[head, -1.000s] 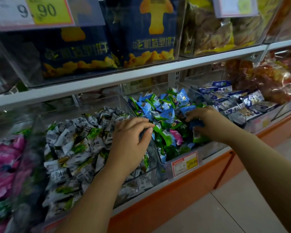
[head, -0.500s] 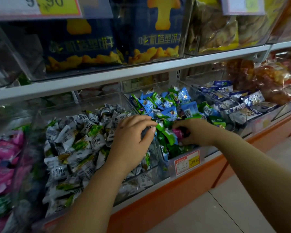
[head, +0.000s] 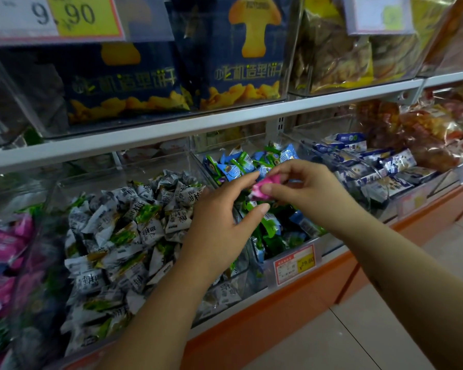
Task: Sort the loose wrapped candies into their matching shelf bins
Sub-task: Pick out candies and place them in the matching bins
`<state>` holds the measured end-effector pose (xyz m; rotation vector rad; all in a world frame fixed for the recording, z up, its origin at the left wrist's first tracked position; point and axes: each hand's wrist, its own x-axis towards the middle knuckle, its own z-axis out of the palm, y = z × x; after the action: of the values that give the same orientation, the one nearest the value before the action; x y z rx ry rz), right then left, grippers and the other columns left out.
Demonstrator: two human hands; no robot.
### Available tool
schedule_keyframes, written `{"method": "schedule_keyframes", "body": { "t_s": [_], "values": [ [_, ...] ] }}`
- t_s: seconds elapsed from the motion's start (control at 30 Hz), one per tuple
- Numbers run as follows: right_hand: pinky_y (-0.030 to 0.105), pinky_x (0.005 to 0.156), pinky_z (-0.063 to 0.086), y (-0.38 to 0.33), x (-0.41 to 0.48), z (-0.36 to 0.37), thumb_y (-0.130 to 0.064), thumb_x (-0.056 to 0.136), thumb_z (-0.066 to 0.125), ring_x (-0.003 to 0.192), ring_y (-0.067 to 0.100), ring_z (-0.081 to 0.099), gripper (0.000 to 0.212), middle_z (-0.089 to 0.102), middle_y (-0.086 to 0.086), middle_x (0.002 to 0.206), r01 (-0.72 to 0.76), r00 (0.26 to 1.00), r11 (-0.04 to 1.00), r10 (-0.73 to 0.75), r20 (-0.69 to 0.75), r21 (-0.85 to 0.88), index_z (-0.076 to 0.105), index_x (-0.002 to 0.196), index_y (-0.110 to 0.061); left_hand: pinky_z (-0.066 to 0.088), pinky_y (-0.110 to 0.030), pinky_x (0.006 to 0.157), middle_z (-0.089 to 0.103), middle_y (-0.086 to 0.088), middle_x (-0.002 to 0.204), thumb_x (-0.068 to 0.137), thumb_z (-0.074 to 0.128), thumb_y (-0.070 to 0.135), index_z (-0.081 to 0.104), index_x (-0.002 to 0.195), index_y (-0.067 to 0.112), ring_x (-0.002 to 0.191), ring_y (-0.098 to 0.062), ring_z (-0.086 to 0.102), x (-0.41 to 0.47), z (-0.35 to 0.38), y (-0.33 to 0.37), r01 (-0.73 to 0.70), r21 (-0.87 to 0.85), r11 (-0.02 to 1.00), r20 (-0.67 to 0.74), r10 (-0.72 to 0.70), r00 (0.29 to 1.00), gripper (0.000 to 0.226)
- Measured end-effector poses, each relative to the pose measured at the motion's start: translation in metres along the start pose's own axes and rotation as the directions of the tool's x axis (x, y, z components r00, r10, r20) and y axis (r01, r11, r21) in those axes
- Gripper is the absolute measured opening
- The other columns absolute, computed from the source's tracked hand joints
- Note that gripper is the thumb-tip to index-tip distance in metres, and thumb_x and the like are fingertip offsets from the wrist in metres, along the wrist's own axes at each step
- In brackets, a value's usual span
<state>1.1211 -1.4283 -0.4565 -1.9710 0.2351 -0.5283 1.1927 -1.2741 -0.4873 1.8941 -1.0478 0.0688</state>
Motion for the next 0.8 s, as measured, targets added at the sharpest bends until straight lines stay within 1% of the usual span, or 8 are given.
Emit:
{"method": "schedule_keyframes", "body": {
  "t_s": [0.1,0.2,0.3,0.4,0.47,0.5,0.57,0.8],
  "values": [
    [0.032,0.075,0.057,0.001,-0.001,0.012,-0.015,0.080,0.071,0.080,0.022,0.069,0.017,0.071,0.016,0.093,-0.023,0.997,0.997,0.018,0.071,0.079,0.067,0.095,-0.009,0.044,-0.018,0.088,0.061,0.022,0.113,0.089,0.061,0.035,0.057,0.122,0.037,0.104,0.005,0.055,0.001,0.002,0.000,0.013,-0.070,0.997,-0.053,-0.017,0.998,0.034],
    [0.022,0.072,0.056,0.004,0.001,0.006,-0.014,0.085,0.065,0.077,0.008,0.068,0.020,0.072,0.010,0.092,-0.062,0.991,0.990,0.046,0.128,0.127,0.065,0.104,-0.010,0.045,-0.009,0.070,0.065,0.018,0.098,0.089,0.062,0.030,0.063,0.112,0.033,0.084,0.006,0.059,0.001,-0.002,-0.001,0.025,-0.091,0.996,-0.081,-0.033,0.996,0.023],
    [0.019,0.079,0.051,0.024,0.016,-0.013,-0.028,0.090,0.061,0.081,-0.004,0.064,0.028,0.068,-0.006,0.090,-0.021,0.999,0.973,0.012,-0.038,-0.229,0.062,0.117,-0.020,0.042,-0.010,0.055,0.061,0.021,0.085,0.090,0.060,0.027,0.061,0.108,0.035,0.068,0.001,0.057,0.000,-0.008,-0.001,0.029,-0.085,0.996,-0.123,-0.039,0.992,0.020],
    [0.043,0.103,0.040,0.049,0.028,-0.033,-0.036,0.094,0.053,0.122,0.021,0.051,0.046,0.057,0.007,0.130,-0.057,0.998,0.639,0.068,-0.018,-0.767,0.046,0.137,-0.023,0.039,-0.010,0.046,0.059,0.022,0.081,0.090,0.058,0.027,0.056,0.106,0.039,0.054,0.003,0.053,0.000,-0.015,-0.001,0.047,-0.099,0.994,-0.157,-0.063,0.986,0.020],
    [0.049,0.110,0.028,0.058,0.027,-0.039,-0.042,0.093,0.051,0.131,0.027,0.040,0.052,0.046,0.003,0.142,-0.055,0.978,0.461,0.204,0.045,-0.885,0.039,0.142,-0.026,0.038,-0.016,0.042,0.060,0.020,0.078,0.090,0.058,0.028,0.056,0.106,0.041,0.051,-0.005,0.052,0.000,-0.019,-0.003,0.062,-0.114,0.992,-0.167,-0.080,0.983,0.020],
    [0.047,0.110,0.026,0.060,0.025,-0.041,-0.044,0.093,0.051,0.131,0.025,0.040,0.053,0.046,0.001,0.143,-0.051,0.967,0.440,0.246,0.066,-0.897,0.038,0.142,-0.028,0.039,-0.020,0.043,0.060,0.019,0.078,0.090,0.058,0.029,0.056,0.105,0.042,0.051,-0.011,0.051,-0.001,-0.020,-0.004,0.067,-0.121,0.990,-0.170,-0.088,0.982,0.020],
    [0.043,0.110,0.025,0.056,0.017,-0.041,-0.044,0.093,0.052,0.127,0.022,0.044,0.051,0.050,-0.001,0.138,-0.024,0.960,0.463,0.257,0.108,-0.886,0.041,0.140,-0.029,0.039,-0.026,0.044,0.061,0.017,0.078,0.090,0.058,0.030,0.057,0.105,0.042,0.052,-0.019,0.050,-0.001,-0.021,-0.005,0.075,-0.127,0.989,-0.172,-0.097,0.980,0.019],
    [0.038,0.112,0.025,0.037,-0.003,-0.028,-0.046,0.094,0.048,0.110,0.011,0.056,0.043,0.062,-0.012,0.103,0.109,0.867,0.565,0.349,0.357,-0.818,0.049,0.134,-0.030,0.043,-0.016,0.049,0.058,0.024,0.084,0.090,0.059,0.026,0.056,0.104,0.040,0.060,0.000,0.055,0.000,-0.017,-0.005,0.076,-0.106,0.991,-0.142,-0.091,0.986,0.020]
  ]
}}
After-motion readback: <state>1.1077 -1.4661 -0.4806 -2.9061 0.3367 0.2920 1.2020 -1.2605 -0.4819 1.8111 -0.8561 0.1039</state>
